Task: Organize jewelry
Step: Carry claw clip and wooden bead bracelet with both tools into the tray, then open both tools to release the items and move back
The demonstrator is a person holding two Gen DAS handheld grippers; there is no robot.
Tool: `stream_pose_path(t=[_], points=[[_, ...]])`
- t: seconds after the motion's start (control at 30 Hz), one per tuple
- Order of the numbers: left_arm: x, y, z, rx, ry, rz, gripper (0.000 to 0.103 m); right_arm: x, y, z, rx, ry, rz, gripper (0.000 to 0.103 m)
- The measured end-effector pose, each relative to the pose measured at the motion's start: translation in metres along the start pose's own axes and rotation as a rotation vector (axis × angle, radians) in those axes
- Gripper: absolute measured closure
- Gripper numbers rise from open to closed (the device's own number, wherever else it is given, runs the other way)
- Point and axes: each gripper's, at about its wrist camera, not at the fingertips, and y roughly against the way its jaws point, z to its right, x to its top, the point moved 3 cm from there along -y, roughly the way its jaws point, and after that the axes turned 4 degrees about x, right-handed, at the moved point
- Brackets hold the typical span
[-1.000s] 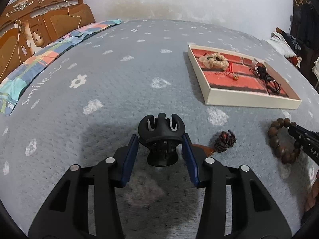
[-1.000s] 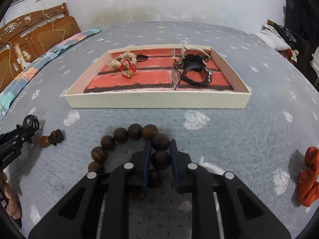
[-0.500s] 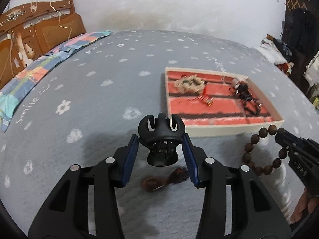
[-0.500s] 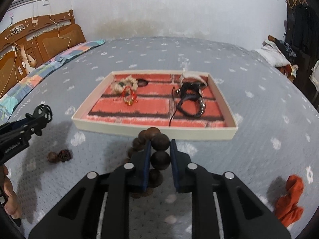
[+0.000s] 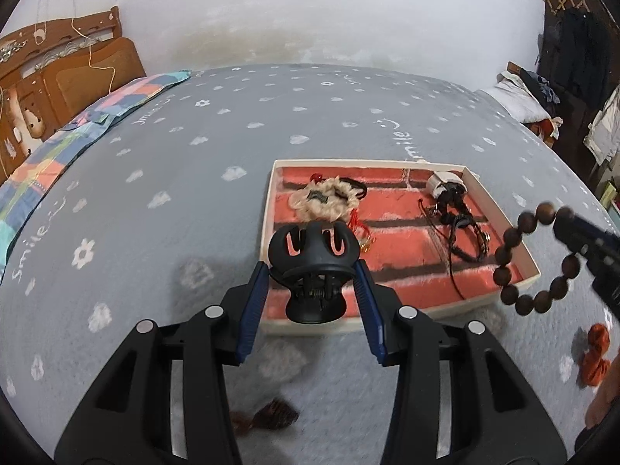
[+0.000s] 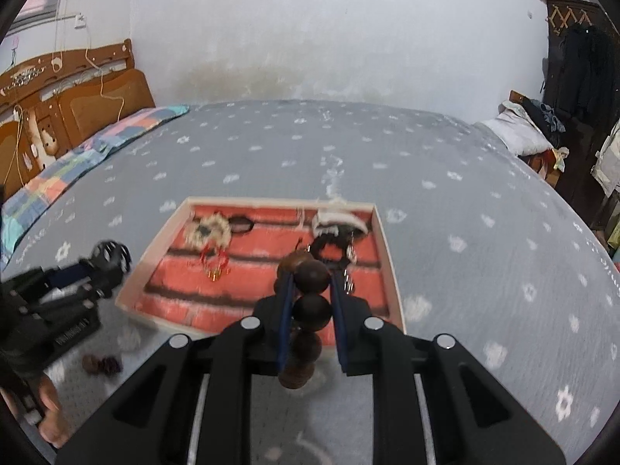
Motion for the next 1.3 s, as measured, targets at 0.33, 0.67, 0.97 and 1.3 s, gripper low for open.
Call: stream_pose_path(t=[0.33, 0.67, 0.97, 1.3], points=[[0.012, -0.059, 0.022, -0.032, 0.024, -0.055, 0.059, 0.002, -0.058, 0.021, 0.003, -0.04, -0.05, 0.084], [-0.004, -0.111, 0.027, -0.02, 0.013, -0.102, 0.059, -0.033, -0.111, 0.046, -0.024, -0.084, -0.132, 0.084], [-0.001, -0.123, 0.03, -0.005, -0.007, -0.099, 0.058, -0.043, -0.134, 0.042, -0.024, -0.078, -0.179, 0.084], [0.0, -0.11, 0.03, 0.042, -0.016, -0.075, 0.02, -0.045, -0.13, 0.044, 0.007, -0.089, -0.193, 0.082]])
